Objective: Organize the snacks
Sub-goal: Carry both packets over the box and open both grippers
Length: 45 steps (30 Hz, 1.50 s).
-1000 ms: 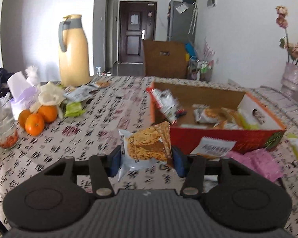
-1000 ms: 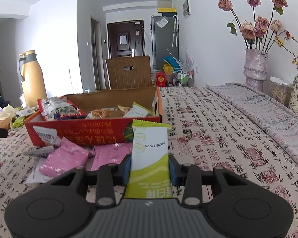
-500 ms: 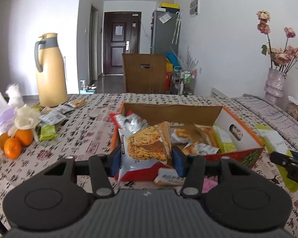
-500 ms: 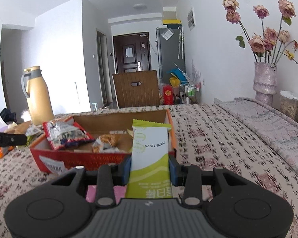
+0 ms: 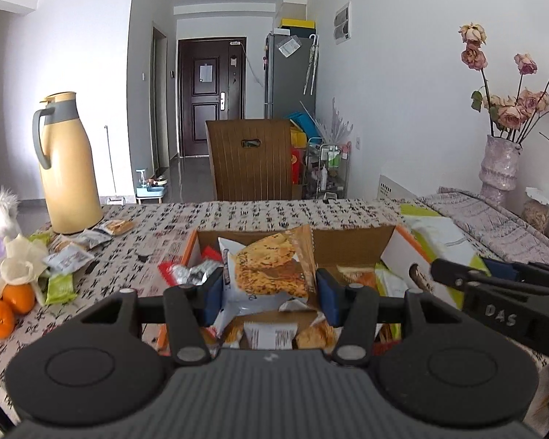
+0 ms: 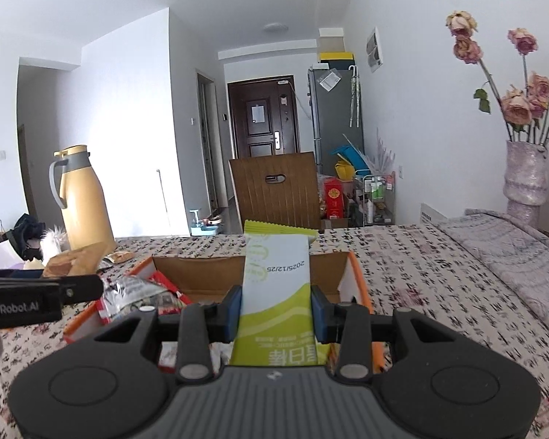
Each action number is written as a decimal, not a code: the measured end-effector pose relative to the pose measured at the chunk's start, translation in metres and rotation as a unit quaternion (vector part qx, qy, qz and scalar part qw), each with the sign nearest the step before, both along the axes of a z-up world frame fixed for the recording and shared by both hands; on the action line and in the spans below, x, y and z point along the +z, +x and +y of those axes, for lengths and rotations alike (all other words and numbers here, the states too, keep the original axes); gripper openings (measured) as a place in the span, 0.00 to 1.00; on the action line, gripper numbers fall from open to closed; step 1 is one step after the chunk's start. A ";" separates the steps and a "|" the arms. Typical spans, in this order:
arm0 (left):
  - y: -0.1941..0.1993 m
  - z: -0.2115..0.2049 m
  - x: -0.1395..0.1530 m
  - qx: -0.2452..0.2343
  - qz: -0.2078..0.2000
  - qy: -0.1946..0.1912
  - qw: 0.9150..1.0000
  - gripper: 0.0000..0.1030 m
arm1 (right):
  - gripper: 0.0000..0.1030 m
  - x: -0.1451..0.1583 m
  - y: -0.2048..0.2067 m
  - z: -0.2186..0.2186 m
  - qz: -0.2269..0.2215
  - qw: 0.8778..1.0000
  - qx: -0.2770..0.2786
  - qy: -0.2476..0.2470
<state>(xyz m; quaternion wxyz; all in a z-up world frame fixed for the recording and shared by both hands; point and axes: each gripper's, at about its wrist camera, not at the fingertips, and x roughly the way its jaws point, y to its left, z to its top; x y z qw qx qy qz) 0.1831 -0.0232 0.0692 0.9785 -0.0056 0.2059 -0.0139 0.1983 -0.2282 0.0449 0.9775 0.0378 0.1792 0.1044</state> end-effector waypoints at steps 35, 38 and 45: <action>0.062 0.017 -0.028 0.053 -0.007 -0.018 0.998 1.00 | 1.00 -0.037 0.072 0.008 0.044 0.999 -0.016 -0.007; 0.062 0.016 -0.027 0.051 -0.007 -0.016 0.999 1.00 | 1.00 -0.039 0.075 0.009 0.052 0.998 -0.015 -0.010; 0.054 0.019 -0.014 0.055 -0.010 -0.035 0.998 1.00 | 1.00 -0.028 0.071 0.005 0.043 0.999 -0.018 -0.001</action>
